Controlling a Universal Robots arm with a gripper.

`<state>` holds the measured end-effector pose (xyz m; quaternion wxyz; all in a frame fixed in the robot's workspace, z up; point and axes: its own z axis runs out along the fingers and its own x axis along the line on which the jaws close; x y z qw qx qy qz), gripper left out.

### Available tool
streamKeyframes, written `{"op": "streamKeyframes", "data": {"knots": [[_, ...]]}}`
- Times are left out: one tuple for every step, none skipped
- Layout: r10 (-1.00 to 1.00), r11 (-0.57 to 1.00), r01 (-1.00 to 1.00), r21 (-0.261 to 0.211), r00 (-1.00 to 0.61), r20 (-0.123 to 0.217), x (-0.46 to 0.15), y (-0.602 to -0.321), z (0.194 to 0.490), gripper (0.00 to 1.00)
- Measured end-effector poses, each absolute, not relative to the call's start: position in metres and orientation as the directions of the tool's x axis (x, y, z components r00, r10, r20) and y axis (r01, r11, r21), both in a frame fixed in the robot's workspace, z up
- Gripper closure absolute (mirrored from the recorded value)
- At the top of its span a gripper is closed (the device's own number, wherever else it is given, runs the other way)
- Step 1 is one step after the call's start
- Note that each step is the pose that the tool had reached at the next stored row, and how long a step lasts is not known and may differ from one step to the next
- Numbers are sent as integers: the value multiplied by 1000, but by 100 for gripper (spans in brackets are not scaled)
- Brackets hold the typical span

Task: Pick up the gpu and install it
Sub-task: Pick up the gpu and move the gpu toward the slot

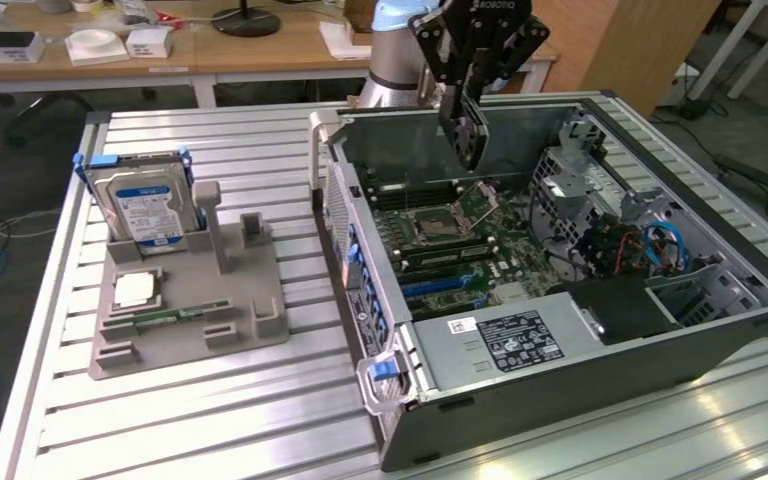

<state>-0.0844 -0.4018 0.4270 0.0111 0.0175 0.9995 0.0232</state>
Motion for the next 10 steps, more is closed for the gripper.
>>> {"op": "streamKeyframes", "data": {"knots": [[36,998,35,47,-999,-21,-82,-402,427,74],[37,998,36,47,-999,-21,-79,-402,427,74],[37,998,36,47,-999,-21,-77,-402,427,74],[38,998,37,47,-999,-21,-74,-402,427,74],[38,998,37,47,-999,-21,-72,-402,427,74],[39,998,38,47,-999,-21,-69,-402,427,74],[39,998,38,47,-999,-21,-67,-402,427,74],[39,998,38,47,-999,-21,-64,-402,427,74],[40,998,39,47,-999,-21,-61,-402,427,74],[40,998,39,47,-999,-21,-59,-402,427,74]]}}
